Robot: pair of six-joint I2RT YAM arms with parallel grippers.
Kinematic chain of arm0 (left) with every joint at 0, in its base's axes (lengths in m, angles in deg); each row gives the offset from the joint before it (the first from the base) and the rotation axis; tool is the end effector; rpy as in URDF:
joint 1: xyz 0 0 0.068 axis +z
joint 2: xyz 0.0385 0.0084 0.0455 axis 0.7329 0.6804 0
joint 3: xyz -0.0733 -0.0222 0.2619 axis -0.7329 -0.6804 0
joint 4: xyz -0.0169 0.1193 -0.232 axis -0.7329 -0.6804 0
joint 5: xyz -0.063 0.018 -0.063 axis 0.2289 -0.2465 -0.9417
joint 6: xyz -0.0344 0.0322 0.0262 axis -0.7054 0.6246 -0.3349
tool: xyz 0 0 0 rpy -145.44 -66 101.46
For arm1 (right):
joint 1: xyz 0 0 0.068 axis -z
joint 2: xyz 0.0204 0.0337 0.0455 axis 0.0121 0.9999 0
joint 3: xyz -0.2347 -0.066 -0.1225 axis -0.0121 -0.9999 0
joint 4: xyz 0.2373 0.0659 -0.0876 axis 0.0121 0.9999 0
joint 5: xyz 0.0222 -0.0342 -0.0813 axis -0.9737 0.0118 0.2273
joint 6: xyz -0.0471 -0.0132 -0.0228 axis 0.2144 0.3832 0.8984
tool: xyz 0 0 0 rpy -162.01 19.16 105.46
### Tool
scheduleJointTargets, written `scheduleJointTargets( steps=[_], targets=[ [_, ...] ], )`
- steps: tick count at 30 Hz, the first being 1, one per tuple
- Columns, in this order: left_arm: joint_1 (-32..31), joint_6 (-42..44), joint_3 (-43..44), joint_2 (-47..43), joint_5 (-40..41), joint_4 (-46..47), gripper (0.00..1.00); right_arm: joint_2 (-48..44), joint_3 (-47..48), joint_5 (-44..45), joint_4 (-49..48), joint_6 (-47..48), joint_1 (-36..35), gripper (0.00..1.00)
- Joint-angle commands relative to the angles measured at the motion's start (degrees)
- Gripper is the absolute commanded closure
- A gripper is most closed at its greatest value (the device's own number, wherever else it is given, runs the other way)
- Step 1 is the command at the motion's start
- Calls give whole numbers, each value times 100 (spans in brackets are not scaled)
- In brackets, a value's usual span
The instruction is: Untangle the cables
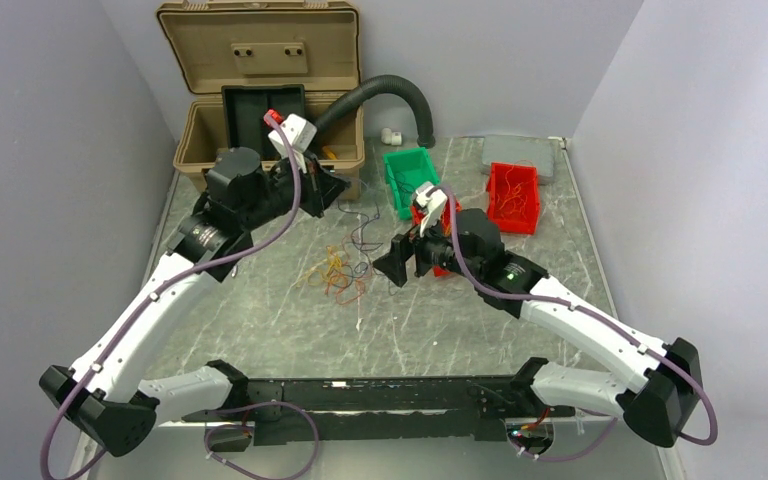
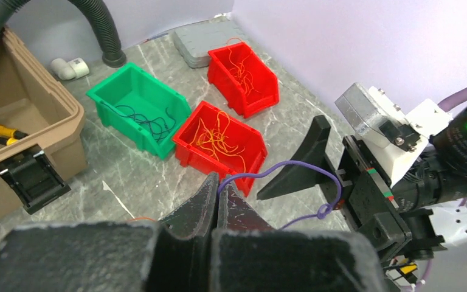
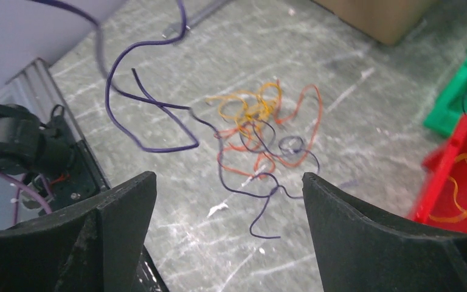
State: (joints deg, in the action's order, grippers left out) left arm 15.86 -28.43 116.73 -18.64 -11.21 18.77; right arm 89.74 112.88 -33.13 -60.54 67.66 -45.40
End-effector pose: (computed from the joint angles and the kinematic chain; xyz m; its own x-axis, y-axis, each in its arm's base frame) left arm 0.2044 -0.1360 0.4348 -0.2941 -0.1332 -0.9464 0.6841 0.6622 -0.3058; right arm 0.1740 0.1812 0.3228 -0.3993 -0.1101 -0.9102 -0.7470 0.6147 0.2534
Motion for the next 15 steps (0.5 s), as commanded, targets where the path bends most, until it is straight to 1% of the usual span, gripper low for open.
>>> scheduleJointTargets(
  steps=[1, 6, 11, 13, 14, 15],
  targets=[
    [-13, 21, 582, 13, -367, -539, 100, -189, -196, -736, -1619, 210, -3, 7],
    [-14, -155, 999, -14, -554, -545, 100, 300, -159, -1059, -2045, 180, -11, 7],
    [12, -286, 1416, 14, -296, -632, 100, 1146, -300, -1020, -2756, -39, -110, 10],
    [67, -341, 1620, 22, -184, -675, 100, 1591, -299, -797, -2929, -87, -184, 13],
    [95, -378, 1706, 8, -76, -695, 100, 1815, -262, -593, -2942, -153, -199, 16],
    [134, -408, 1790, -27, 63, -710, 100, 2040, -207, -365, -2877, -266, -205, 25]
  ],
)
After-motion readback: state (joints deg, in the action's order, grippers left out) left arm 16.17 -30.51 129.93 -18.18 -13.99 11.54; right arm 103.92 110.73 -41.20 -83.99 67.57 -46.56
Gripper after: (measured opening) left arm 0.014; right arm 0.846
